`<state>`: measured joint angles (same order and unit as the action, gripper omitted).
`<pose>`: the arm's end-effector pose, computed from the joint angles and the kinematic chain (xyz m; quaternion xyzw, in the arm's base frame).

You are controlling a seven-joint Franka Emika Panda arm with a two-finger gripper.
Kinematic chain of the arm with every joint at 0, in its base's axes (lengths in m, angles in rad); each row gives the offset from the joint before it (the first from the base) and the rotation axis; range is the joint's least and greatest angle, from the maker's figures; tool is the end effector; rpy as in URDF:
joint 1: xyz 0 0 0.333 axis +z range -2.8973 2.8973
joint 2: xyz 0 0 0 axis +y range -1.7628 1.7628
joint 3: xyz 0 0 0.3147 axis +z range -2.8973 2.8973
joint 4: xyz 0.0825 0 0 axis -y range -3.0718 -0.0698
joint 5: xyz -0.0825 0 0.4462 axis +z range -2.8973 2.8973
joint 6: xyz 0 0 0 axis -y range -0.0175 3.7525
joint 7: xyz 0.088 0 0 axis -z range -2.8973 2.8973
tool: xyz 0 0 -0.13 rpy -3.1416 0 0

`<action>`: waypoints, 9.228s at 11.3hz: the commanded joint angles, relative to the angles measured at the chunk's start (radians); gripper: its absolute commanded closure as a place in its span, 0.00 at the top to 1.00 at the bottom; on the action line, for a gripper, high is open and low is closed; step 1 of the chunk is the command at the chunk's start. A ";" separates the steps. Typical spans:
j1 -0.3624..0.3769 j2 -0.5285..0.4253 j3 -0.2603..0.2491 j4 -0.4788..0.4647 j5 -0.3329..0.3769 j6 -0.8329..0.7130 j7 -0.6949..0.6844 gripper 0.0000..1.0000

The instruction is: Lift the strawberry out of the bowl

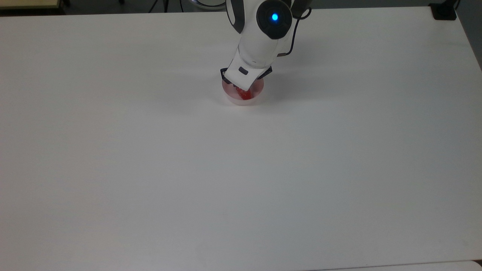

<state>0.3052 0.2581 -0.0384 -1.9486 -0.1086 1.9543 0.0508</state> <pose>0.6016 0.1548 0.2704 0.9817 0.1331 -0.1158 0.0715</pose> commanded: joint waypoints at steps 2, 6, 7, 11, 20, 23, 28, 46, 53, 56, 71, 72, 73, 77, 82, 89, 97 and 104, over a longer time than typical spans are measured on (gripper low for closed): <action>-0.004 -0.046 -0.015 0.082 0.040 -0.055 0.008 0.20; -0.014 -0.033 -0.024 0.110 0.067 -0.075 -0.005 0.26; -0.009 -0.023 -0.023 0.102 0.064 -0.077 -0.005 0.44; -0.005 0.016 -0.023 0.062 -0.011 -0.071 -0.061 0.72; 0.014 0.033 -0.014 -0.003 -0.062 0.048 -0.025 0.74; 0.006 -0.003 -0.015 0.026 -0.062 0.023 -0.038 0.81; 0.002 -0.033 -0.014 0.123 0.053 -0.077 0.116 0.81; 0.009 0.026 -0.012 -0.062 0.067 0.282 0.656 0.48; -0.001 -0.020 -0.012 -0.056 0.076 0.232 0.620 0.20; 0.000 -0.020 -0.012 -0.059 0.076 0.147 0.549 0.99; 0.008 -0.019 0.012 -0.105 0.130 0.144 0.587 0.37; 0.003 -0.022 0.012 -0.101 0.133 0.144 0.586 0.33; 0.000 -0.029 0.012 -0.098 0.136 0.143 0.584 0.32; -0.015 -0.074 0.011 -0.060 0.170 0.112 0.575 0.31; -0.034 -0.095 0.005 -0.033 0.201 0.020 0.479 0.65; -0.024 -0.083 0.008 -0.055 0.201 -0.056 0.052 1.00; -0.008 -0.062 0.012 -0.119 0.196 0.061 0.061 0.82; -0.006 -0.039 0.031 -0.136 0.190 0.130 0.083 0.58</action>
<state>0.2917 0.2305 -0.0072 -2.0609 0.0680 2.0470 0.1278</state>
